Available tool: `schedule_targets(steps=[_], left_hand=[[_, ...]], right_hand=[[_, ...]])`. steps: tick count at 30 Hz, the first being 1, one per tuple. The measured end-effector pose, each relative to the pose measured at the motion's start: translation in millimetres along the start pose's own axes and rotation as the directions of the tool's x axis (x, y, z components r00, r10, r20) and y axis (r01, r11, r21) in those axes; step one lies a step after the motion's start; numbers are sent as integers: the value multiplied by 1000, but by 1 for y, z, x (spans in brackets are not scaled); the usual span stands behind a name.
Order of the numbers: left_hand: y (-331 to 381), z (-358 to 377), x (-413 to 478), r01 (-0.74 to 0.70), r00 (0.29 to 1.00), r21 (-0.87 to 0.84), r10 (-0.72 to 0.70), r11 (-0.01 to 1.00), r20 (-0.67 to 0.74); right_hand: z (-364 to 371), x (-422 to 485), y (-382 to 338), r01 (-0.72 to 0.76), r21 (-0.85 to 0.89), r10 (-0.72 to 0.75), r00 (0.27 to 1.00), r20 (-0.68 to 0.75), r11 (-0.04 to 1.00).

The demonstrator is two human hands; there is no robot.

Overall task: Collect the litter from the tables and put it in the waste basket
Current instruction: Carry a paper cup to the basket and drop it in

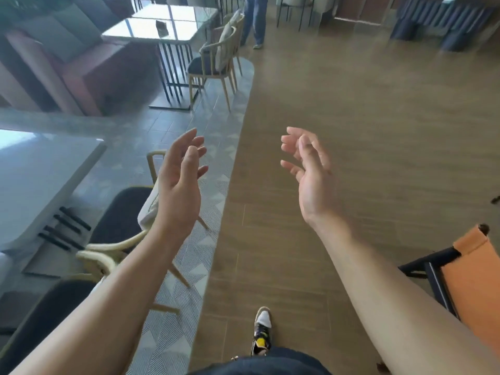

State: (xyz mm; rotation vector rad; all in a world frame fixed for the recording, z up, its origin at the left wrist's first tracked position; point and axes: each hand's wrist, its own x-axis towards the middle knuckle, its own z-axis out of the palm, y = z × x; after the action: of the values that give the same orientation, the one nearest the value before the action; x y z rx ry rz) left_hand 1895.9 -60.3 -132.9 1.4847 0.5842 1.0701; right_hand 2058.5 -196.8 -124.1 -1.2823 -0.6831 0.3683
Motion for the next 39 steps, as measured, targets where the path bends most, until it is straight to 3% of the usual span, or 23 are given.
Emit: schedule_targets(steps=[15, 26, 39], left_hand=[[-103, 116, 300, 10, 999, 37, -9, 999, -47], [-192, 120, 566, 27, 993, 28, -23, 999, -118], [-275, 111, 810, 31, 976, 111, -6, 993, -220]], right_hand=[[4, 337, 91, -45, -5, 46, 995, 89, 999], [85, 603, 188, -37, -43, 42, 990, 132, 998], [183, 864, 291, -44, -7, 45, 967, 253, 999]])
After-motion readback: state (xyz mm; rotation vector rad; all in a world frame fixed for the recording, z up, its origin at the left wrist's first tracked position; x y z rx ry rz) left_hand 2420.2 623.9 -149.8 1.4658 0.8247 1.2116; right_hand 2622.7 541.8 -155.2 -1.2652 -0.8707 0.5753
